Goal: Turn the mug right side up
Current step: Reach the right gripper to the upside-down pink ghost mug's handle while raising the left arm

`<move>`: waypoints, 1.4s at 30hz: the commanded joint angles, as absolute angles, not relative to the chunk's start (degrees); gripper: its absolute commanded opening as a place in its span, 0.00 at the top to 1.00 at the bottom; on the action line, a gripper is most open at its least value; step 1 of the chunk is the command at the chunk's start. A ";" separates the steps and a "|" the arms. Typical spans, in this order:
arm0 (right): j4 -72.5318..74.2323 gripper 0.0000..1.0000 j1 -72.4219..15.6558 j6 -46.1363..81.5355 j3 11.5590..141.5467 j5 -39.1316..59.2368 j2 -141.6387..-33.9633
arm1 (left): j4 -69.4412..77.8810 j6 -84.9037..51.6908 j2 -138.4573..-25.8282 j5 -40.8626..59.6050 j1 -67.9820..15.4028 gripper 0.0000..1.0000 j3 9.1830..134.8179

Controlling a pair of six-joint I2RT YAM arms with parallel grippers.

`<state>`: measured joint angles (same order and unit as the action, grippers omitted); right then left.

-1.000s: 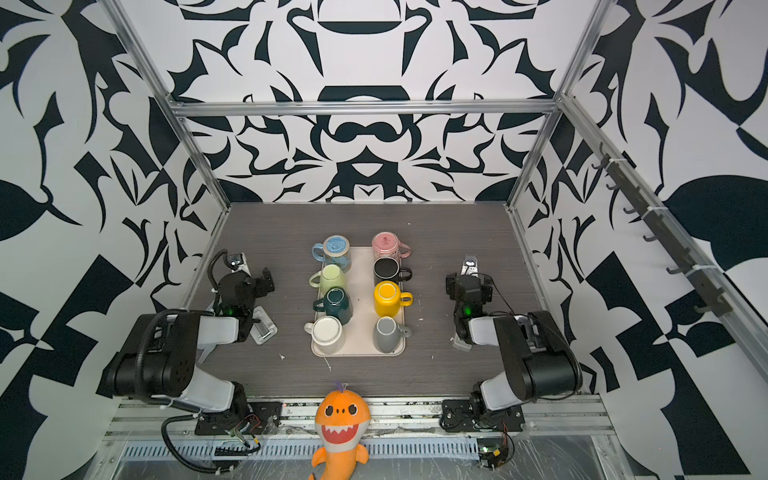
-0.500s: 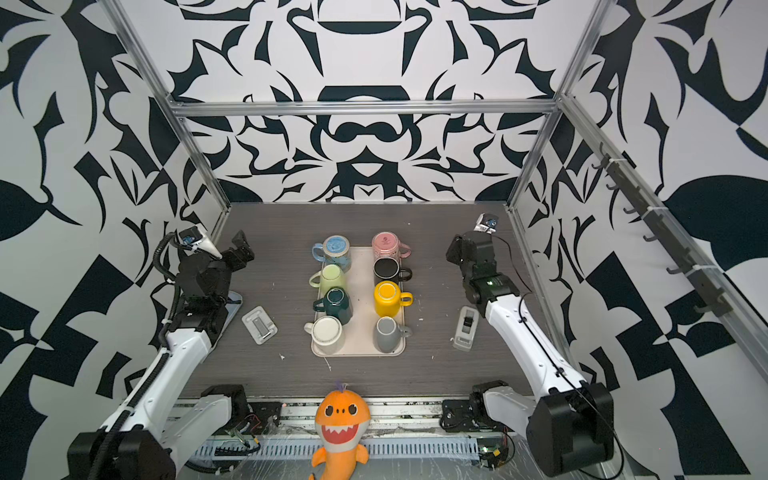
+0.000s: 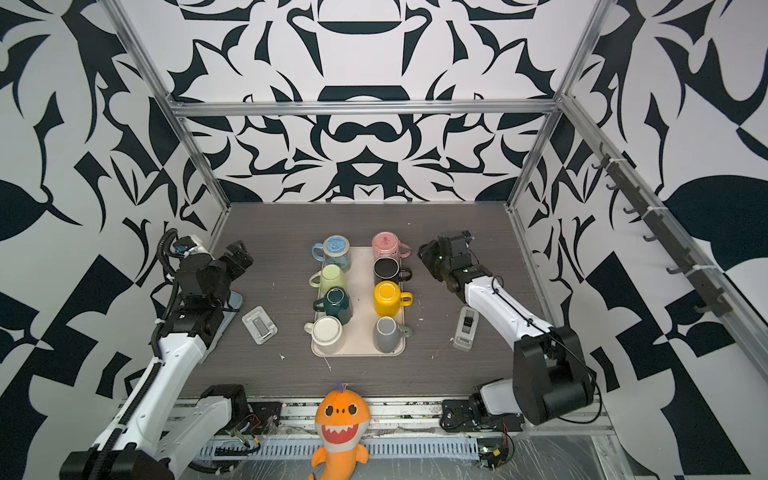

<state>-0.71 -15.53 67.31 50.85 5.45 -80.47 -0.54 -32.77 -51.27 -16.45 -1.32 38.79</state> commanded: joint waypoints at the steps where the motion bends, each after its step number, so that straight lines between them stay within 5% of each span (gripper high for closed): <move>1: 11.32 0.51 -15.76 78.15 49.73 9.23 -83.39 | -3.32 -35.94 -50.93 -16.28 -1.56 0.07 40.92; 16: 47.13 0.59 -15.12 98.74 47.93 15.10 -102.66 | -3.14 -36.04 -51.15 -14.71 -1.49 0.05 42.37; 42: 51.68 0.60 -15.19 102.53 52.56 15.77 -110.90 | -4.74 -35.42 -49.84 -16.99 -1.54 0.04 42.10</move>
